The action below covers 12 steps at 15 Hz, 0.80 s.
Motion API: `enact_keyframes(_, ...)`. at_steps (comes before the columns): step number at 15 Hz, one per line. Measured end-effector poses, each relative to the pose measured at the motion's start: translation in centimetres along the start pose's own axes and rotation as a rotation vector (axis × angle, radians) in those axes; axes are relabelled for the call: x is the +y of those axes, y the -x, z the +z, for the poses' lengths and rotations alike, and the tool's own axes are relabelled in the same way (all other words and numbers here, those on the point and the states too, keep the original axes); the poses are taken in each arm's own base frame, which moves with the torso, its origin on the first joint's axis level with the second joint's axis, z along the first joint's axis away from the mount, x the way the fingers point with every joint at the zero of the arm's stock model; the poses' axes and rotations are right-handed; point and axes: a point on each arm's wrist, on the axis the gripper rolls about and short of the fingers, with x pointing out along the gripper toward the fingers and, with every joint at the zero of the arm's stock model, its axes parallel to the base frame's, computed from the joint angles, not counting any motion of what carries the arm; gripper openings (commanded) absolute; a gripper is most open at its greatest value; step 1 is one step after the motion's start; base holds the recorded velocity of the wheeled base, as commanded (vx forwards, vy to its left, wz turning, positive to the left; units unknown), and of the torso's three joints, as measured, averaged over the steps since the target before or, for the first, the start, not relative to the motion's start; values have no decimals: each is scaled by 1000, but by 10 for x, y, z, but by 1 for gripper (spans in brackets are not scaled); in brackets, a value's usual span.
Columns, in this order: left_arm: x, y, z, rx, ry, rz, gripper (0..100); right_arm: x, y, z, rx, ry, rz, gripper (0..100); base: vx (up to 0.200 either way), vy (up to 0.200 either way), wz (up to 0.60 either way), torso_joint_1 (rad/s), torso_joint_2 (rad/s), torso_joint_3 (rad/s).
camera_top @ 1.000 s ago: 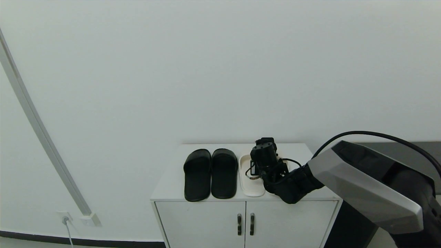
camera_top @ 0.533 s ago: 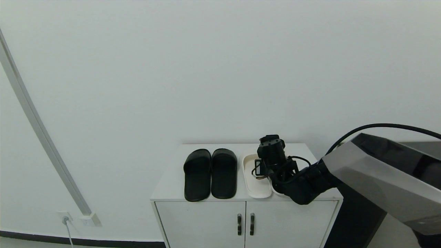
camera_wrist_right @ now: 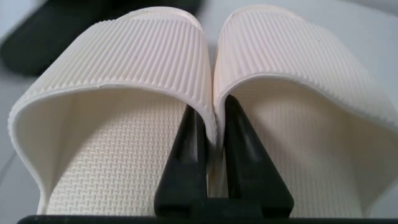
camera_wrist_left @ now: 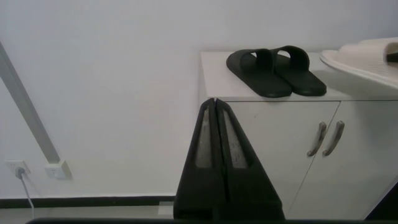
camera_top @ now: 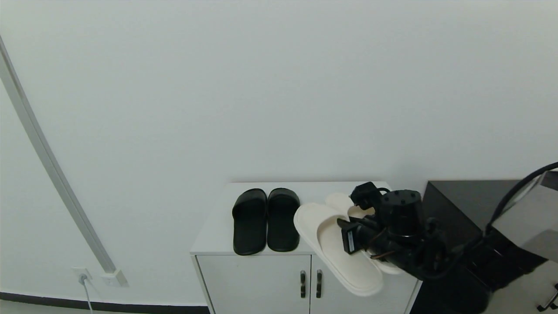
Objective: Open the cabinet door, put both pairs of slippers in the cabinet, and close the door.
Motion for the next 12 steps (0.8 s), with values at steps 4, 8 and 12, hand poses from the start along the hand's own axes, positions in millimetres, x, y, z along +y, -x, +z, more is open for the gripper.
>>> enact_keyframes(4,0,0,0,0,0,0,0,-1,44,-3,15,28,182,0,0,0,0,0,0,0)
enact_keyframes(8,0,0,0,1,0,0,0,-2,59,-6,23,27,223,0,0,0,0,0,0,0)
enact_keyframes(12,0,0,0,0,0,-2,0,0,64,-5,19,31,233,0,0,0,0,0,0,0)
